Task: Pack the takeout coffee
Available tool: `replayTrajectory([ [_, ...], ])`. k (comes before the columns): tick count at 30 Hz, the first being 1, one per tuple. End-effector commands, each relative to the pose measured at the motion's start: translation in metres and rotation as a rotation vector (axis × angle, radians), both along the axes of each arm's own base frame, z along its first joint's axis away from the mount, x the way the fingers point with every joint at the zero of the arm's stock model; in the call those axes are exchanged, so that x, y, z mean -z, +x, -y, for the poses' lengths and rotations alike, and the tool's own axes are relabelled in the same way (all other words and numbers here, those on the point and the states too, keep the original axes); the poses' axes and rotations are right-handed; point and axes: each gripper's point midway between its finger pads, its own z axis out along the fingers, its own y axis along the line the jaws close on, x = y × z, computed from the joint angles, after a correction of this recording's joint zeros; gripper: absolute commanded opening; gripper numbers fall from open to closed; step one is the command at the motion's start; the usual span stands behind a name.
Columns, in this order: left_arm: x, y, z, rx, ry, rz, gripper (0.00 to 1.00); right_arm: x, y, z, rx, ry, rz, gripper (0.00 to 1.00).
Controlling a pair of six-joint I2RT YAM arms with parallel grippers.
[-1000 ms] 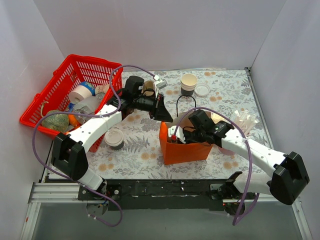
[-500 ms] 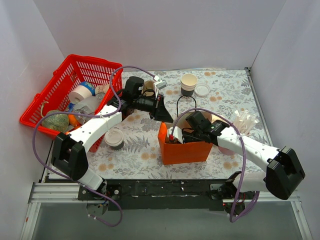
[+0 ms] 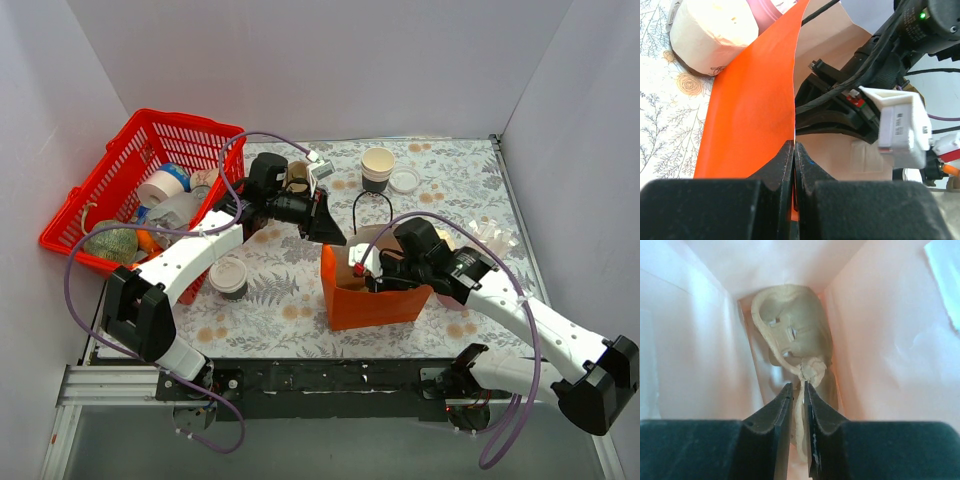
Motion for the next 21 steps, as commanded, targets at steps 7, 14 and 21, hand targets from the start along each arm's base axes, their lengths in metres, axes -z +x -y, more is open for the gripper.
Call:
replayTrajectory([
  [7, -0.009, -0.007, -0.001, 0.011, -0.012, 0.018, 0.0, -0.02, -0.016, -0.045, -0.143, 0.214, -0.088, 0.08],
  [14, -0.015, -0.01, -0.001, 0.022, -0.035, 0.007, 0.0, 0.027, -0.015, -0.047, -0.141, 0.146, -0.174, 0.06],
  [21, -0.029, -0.018, -0.003, 0.04, -0.079, 0.018, 0.0, 0.069, -0.022, -0.045, -0.145, 0.109, -0.242, 0.05],
])
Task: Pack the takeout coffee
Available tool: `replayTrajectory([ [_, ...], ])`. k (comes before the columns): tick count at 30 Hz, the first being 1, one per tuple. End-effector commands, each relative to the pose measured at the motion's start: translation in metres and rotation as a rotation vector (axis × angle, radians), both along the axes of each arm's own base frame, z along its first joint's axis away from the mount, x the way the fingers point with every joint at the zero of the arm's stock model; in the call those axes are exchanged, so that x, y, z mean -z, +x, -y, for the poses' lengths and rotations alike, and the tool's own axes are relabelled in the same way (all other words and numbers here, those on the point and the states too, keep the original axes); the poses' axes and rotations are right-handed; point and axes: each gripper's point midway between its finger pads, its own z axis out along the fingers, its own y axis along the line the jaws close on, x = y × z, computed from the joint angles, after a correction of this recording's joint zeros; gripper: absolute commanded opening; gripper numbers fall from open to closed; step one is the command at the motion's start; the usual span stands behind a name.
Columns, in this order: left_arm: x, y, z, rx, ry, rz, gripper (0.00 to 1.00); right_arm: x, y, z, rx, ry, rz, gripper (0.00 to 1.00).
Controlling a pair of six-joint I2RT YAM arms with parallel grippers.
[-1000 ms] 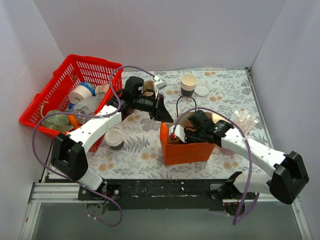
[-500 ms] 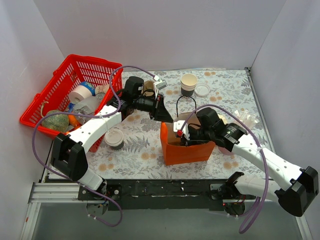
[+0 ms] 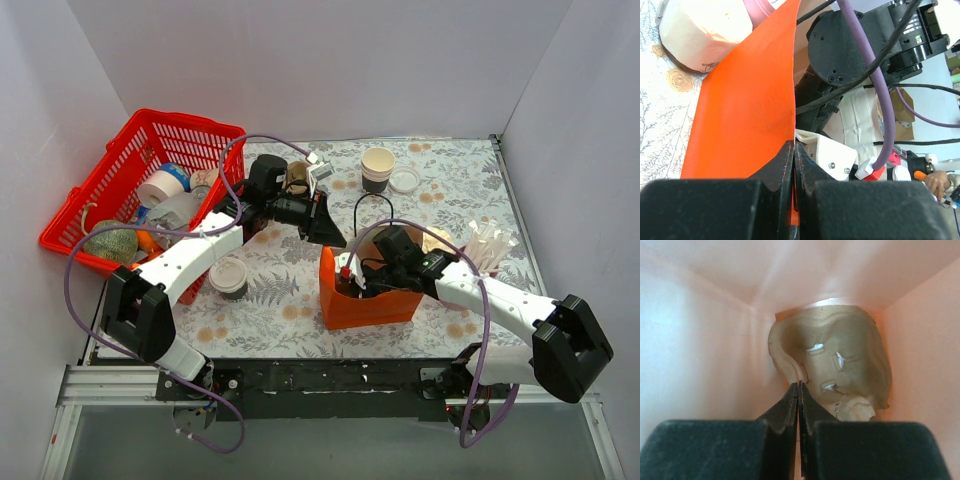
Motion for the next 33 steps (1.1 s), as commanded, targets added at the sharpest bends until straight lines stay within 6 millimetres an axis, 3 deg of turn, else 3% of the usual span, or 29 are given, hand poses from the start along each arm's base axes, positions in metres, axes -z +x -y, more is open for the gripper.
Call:
replayTrajectory([
  [1, -0.03, -0.013, -0.003, 0.027, -0.071, 0.057, 0.0, 0.02, -0.006, -0.005, -0.029, 0.014, -0.042, 0.05],
  [13, -0.039, -0.005, 0.001, -0.021, -0.075, 0.036, 0.0, 0.063, -0.007, 0.021, 0.013, -0.201, -0.107, 0.04],
  [16, -0.04, -0.003, 0.001, -0.029, -0.075, 0.037, 0.0, 0.064, -0.005, 0.024, 0.019, -0.234, -0.118, 0.05],
  [21, -0.036, -0.003, 0.0, -0.038, -0.066, 0.029, 0.0, 0.04, 0.008, 0.013, 0.044, -0.182, -0.059, 0.06],
  [30, -0.029, -0.005, -0.002, -0.047, -0.055, 0.026, 0.0, -0.044, 0.032, -0.007, 0.135, 0.044, 0.126, 0.12],
  [33, -0.027, -0.007, -0.003, -0.041, -0.053, 0.019, 0.0, -0.058, 0.033, -0.012, 0.159, 0.108, 0.138, 0.13],
])
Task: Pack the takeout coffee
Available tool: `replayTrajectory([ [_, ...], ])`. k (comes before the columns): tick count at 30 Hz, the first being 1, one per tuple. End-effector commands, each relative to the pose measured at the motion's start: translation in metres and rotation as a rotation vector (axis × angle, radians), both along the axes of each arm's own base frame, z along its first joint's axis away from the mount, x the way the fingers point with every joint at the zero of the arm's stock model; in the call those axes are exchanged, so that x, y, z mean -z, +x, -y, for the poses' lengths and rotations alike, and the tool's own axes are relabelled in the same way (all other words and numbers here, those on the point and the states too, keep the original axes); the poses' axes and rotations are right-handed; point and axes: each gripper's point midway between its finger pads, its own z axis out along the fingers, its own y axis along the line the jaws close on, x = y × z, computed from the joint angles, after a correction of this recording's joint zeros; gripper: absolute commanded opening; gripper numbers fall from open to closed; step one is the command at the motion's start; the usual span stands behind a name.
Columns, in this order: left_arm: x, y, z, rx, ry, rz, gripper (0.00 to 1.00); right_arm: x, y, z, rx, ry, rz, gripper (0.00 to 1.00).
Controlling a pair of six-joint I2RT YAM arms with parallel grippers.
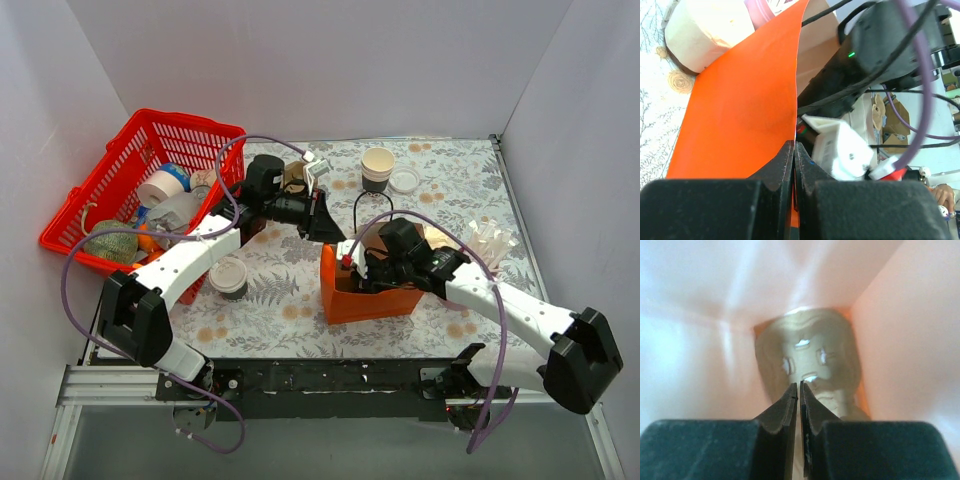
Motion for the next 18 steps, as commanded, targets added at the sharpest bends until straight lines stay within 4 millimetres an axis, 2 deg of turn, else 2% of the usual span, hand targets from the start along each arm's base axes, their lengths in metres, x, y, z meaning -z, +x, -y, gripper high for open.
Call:
replayTrajectory([
  [1, -0.018, -0.012, -0.005, 0.014, -0.04, 0.05, 0.0, -0.045, 0.012, -0.016, 0.036, 0.147, 0.083, 0.11],
  [3, -0.019, -0.012, -0.005, 0.017, -0.044, 0.053, 0.0, -0.045, 0.007, -0.017, 0.013, 0.149, 0.068, 0.05],
  [4, -0.02, -0.013, -0.005, 0.021, -0.046, 0.052, 0.0, -0.036, 0.002, -0.012, 0.01, 0.105, 0.03, 0.01],
  [6, -0.023, -0.014, -0.005, 0.023, -0.054, 0.059, 0.0, -0.033, 0.006, -0.009, 0.02, 0.062, 0.024, 0.01],
  [7, -0.024, -0.015, -0.005, 0.026, -0.057, 0.062, 0.0, -0.026, 0.0, -0.002, 0.013, 0.017, 0.0, 0.01],
  [13, -0.026, -0.018, -0.006, 0.036, -0.071, 0.075, 0.0, -0.019, -0.001, 0.018, 0.0, -0.095, 0.017, 0.01],
  [18, -0.027, -0.022, -0.008, 0.056, -0.08, 0.086, 0.0, -0.004, -0.003, 0.046, 0.018, -0.251, 0.013, 0.01],
])
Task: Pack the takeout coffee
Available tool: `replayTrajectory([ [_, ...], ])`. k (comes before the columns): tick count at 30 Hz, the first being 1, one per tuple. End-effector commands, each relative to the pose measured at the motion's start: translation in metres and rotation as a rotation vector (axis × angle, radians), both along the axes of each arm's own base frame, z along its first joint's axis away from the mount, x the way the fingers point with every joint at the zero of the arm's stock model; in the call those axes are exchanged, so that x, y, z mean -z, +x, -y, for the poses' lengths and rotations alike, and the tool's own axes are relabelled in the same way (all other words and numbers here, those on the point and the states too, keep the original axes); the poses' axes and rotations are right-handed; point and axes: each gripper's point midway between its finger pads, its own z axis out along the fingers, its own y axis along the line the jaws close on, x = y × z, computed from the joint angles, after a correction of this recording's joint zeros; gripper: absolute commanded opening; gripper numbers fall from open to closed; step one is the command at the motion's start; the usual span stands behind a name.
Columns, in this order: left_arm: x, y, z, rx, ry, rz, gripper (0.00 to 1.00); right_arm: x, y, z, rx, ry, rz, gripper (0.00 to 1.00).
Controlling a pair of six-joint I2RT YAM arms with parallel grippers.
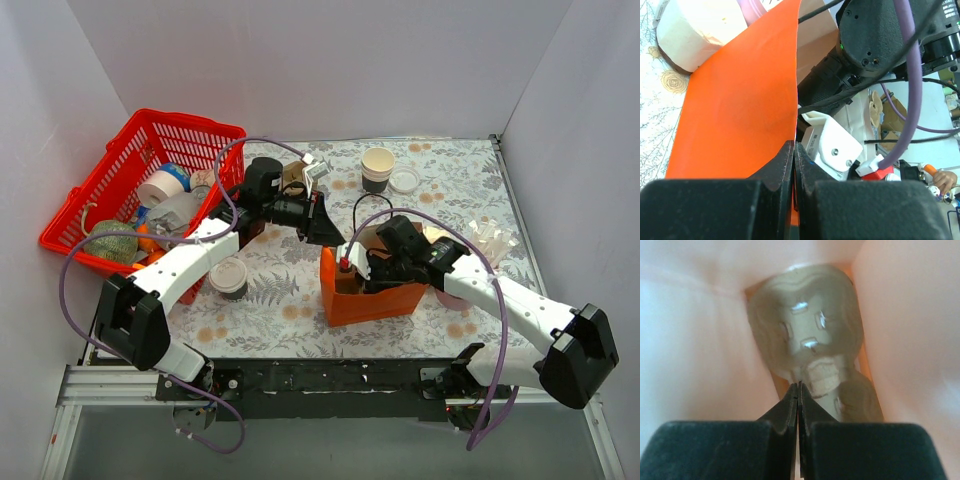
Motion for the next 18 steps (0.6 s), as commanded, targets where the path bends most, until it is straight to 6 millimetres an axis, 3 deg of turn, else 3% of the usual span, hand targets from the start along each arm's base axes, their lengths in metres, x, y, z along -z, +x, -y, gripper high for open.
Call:
replayTrajectory([
  [1, -0.027, -0.017, -0.005, 0.052, -0.067, 0.081, 0.0, 0.008, 0.001, 0.029, -0.002, -0.166, 0.018, 0.01],
  [9, -0.027, -0.02, -0.004, 0.08, -0.081, 0.088, 0.0, -0.005, -0.001, 0.034, -0.074, -0.212, 0.018, 0.01],
  [18, -0.04, -0.014, 0.001, 0.089, -0.116, 0.088, 0.0, 0.024, -0.008, 0.054, -0.135, -0.481, 0.013, 0.01],
])
